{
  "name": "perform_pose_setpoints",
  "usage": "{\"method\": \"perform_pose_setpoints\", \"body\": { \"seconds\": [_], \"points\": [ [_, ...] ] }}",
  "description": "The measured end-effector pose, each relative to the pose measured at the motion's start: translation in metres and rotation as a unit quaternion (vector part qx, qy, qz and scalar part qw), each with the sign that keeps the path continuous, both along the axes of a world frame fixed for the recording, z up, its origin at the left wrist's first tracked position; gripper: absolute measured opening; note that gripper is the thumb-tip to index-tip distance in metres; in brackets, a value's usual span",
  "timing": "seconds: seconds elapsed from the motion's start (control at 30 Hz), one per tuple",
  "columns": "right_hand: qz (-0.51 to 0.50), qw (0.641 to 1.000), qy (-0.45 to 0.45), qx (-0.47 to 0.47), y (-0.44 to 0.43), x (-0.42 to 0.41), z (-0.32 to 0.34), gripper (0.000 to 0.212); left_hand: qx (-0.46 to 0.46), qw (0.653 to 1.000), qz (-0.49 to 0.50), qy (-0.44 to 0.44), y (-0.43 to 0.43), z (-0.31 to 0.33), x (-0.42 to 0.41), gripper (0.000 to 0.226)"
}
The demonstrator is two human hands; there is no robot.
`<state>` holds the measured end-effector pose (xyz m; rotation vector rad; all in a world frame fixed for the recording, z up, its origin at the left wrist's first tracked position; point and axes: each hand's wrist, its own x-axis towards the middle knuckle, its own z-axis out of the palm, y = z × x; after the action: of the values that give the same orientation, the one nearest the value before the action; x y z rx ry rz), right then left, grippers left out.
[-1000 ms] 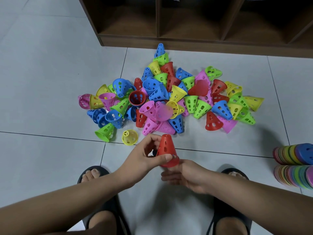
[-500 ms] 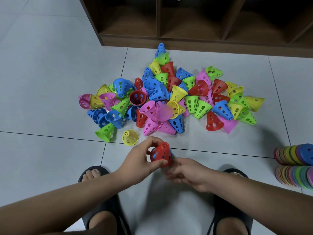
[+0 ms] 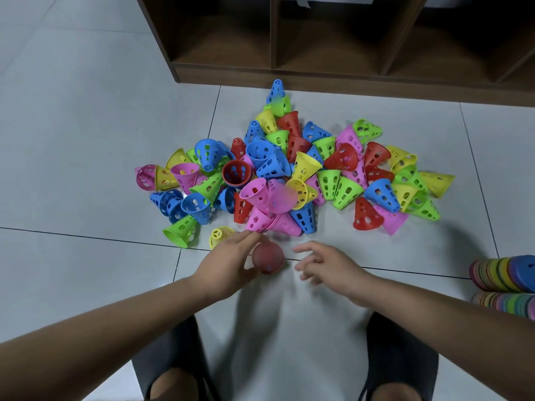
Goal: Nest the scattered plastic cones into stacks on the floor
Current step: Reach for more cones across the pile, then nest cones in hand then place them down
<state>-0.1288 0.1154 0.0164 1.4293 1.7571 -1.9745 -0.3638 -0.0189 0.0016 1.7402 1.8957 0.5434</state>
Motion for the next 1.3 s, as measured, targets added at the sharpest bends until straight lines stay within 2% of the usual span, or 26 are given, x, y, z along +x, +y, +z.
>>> {"method": "perform_pose_setpoints", "body": {
  "seconds": [0.1,0.17,0.27,0.33,0.4,0.47,0.57,0.67,0.87,1.07,1.17,1.3],
  "points": [
    [-0.023,0.998,-0.01,0.06,0.031,-0.009,0.013,0.016,0.031,0.999,0.022,0.031,-0.002,0.007,-0.012,0.053],
    [-0.045,0.997,-0.015,0.063,0.053,-0.017,0.02,0.012,0.047,0.996,0.049,0.059,-0.002,0.008,-0.022,0.049],
    [-0.086,0.994,-0.041,0.055,0.084,-0.034,0.025,0.03,0.045,0.991,0.094,0.08,-0.003,0.003,-0.039,0.053],
    [-0.119,0.991,-0.057,0.013,0.098,-0.046,0.03,0.046,0.033,0.989,0.113,0.09,-0.005,-0.005,-0.048,0.054],
    [-0.127,0.99,-0.057,-0.021,0.106,-0.056,0.034,0.048,0.013,0.987,0.131,0.09,-0.009,-0.012,-0.053,0.054],
    [-0.114,0.992,-0.053,-0.012,0.108,-0.063,0.035,0.048,-0.009,0.986,0.146,0.08,-0.013,-0.019,-0.057,0.051],
    [-0.058,0.993,-0.078,0.068,0.106,-0.071,0.031,0.052,-0.03,0.987,0.148,0.06,-0.016,-0.027,-0.064,0.045],
    [-0.048,0.986,-0.091,0.129,0.105,-0.074,0.024,0.037,-0.039,0.988,0.145,0.047,-0.019,-0.033,-0.069,0.043],
    [-0.077,0.975,-0.098,0.182,0.112,-0.068,0.019,0.009,-0.026,0.989,0.141,0.028,-0.018,-0.029,-0.073,0.043],
    [-0.088,0.967,-0.082,0.226,0.114,-0.051,0.028,0.007,0.038,0.986,0.164,-0.01,-0.013,0.016,-0.061,0.039],
    [-0.069,0.954,-0.049,0.288,0.106,-0.038,0.036,0.009,0.082,0.981,0.17,-0.051,-0.004,0.048,-0.045,0.038],
    [-0.01,0.916,0.005,0.4,0.076,-0.02,0.049,0.021,0.104,0.984,0.12,-0.083,0.006,0.066,-0.023,0.037]
  ]
}}
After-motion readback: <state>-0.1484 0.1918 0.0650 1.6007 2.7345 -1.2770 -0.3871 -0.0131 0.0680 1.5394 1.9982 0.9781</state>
